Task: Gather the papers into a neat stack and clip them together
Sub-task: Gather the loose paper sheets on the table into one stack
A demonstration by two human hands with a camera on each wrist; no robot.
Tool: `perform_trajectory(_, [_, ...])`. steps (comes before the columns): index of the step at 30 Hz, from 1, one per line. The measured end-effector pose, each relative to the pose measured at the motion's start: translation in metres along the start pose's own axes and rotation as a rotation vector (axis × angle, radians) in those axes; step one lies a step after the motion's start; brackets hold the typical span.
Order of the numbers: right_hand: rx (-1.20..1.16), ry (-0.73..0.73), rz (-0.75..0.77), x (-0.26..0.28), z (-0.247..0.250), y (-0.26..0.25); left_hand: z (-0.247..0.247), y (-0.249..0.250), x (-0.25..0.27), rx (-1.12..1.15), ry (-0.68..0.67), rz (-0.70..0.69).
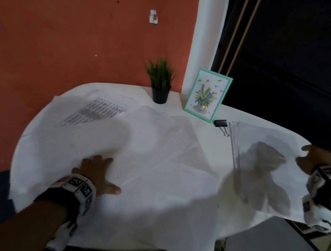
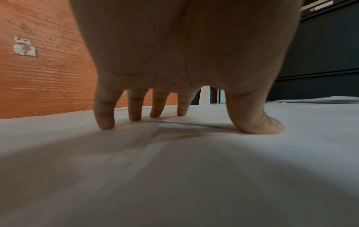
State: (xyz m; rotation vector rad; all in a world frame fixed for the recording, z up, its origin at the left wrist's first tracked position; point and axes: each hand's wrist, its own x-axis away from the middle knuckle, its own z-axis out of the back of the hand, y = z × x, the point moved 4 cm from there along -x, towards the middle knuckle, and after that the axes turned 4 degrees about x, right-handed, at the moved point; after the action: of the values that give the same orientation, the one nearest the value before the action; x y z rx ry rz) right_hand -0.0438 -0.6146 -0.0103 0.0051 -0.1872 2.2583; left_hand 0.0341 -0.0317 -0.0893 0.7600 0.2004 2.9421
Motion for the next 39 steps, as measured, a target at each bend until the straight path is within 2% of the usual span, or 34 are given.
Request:
perform_trajectory(3, [-0.091,-0.057,0.211,0.062,0.005,-0.089,0.013,0.002,-0.001,0.033,0.036,-0.010])
perform_trajectory(6, [-0.210,-0.321,0.363,0.117,-0.033,-0.167,0.030,-0.005,-0.011,0.140,0.115,0.009])
perform_trajectory(8, [-0.212,-0.466,0.420,0.152,-0.062,-0.209,0.042,-0.016,-0.022,0.166,0.162,0.033])
perform_trajectory(11, [-0.083,-0.492,0.426,0.187,-0.090,-0.250,0.058,-0.034,-0.045,0.153,0.164,0.092])
perform_trajectory(14, [0.009,-0.428,0.336,0.199,-0.103,-0.269,0.074,-0.046,-0.068,0.190,0.158,0.152])
perform_trajectory(17, [0.027,-0.384,0.275,0.203,-0.105,-0.282,0.079,-0.042,-0.082,0.224,0.087,0.152])
perform_trajectory(21, [-0.093,-0.430,0.317,0.202,-0.110,-0.309,0.073,-0.026,-0.093,0.290,0.074,0.102])
perform_trajectory(23, [-0.119,-0.419,0.235,0.196,-0.111,-0.308,0.071,-0.029,-0.095,0.293,0.094,0.119])
perform_trajectory(26, [-0.084,-0.351,0.082,0.192,-0.109,-0.294,0.067,-0.038,-0.092,0.157,0.102,0.215])
perform_trajectory(28, [-0.103,-0.366,0.101,0.194,-0.110,-0.296,0.064,-0.033,-0.093,0.135,0.080,0.198])
perform_trajectory(31, [-0.240,-0.409,0.166,0.194,-0.109,-0.305,0.063,-0.024,-0.096,0.234,0.064,0.117])
perform_trajectory(35, [-0.211,-0.343,0.023,0.189,-0.106,-0.289,0.064,-0.031,-0.094,0.316,0.140,0.204])
perform_trajectory(37, [-0.193,-0.377,0.075,0.194,-0.109,-0.291,0.061,-0.023,-0.092,0.330,0.141,0.194])
perform_trajectory(39, [-0.276,-0.421,0.172,0.198,-0.111,-0.300,0.058,-0.015,-0.093,0.347,0.126,0.153])
